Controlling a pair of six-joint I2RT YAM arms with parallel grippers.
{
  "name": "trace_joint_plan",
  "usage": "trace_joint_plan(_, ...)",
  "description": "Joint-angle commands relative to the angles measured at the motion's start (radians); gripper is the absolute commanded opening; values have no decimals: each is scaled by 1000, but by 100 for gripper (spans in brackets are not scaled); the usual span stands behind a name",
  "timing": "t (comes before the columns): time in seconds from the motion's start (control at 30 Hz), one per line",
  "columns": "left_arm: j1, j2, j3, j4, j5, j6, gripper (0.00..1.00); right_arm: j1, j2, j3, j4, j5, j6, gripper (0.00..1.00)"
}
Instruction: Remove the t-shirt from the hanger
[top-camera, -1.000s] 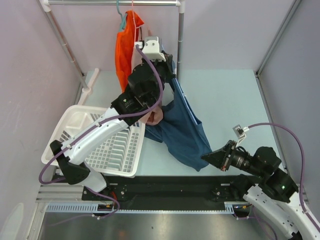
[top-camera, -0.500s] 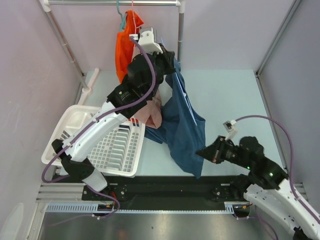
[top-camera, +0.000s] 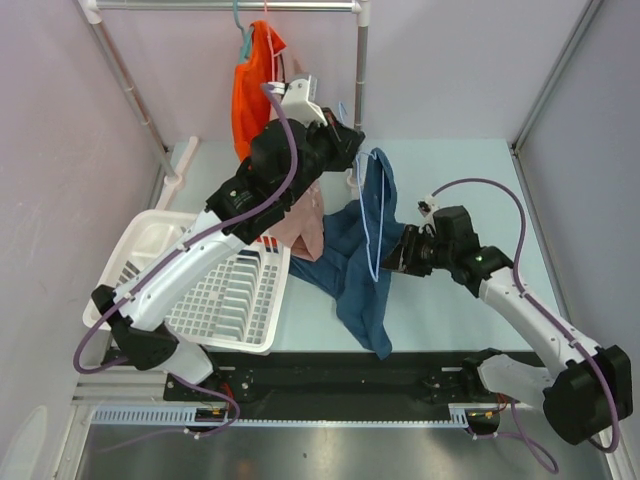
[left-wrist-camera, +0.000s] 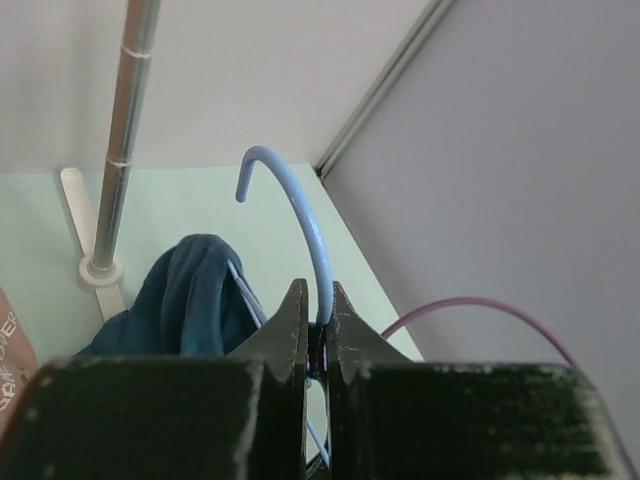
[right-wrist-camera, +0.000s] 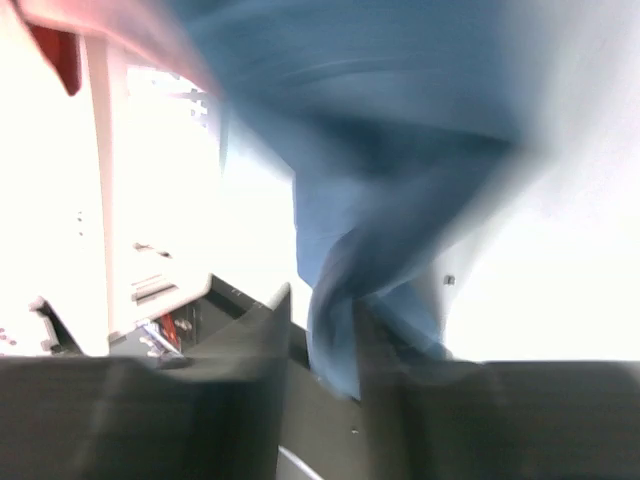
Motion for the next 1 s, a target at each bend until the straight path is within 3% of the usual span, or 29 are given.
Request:
trace_joint_plan(0.0,7,-53,-38,64,94,76,0,3,-51,84,-164,5,-117,50)
trace_joint_plan(0.07,7,-58,-53,64,94,115,0,10,-123,85,-218,38,-126,72)
trace_joint_plan(0.17,7,-58,-64,54,60,156,0,33,-238,95,-349,92,-126,91)
trace_joint_plan(0.27,7,-60,-77,52,23,194,0,55,-324,163,-470,158,-141,98)
trace_joint_plan(0.43,7,-58,-77,34,-17,242,0,81,-348,349,-601,175,-172,100)
trace_joint_plan(0.53,7,-61,-78,21,-32,250,0,105,-322,482,-623,100,-195,100)
trace_joint_plan(0.7,5,-50,-68,3,-29,222,0,182,-273,578,-461,-72,-148,100)
trace_joint_plan(0.9,-4,-61,-99,-32,-61,169,0,391,-175,599,-226,-11,-68,99)
trace_joint_plan(0.97,-7,-81,-125,-20,-75,153,0,491,-104,624,-180,29,-69,93)
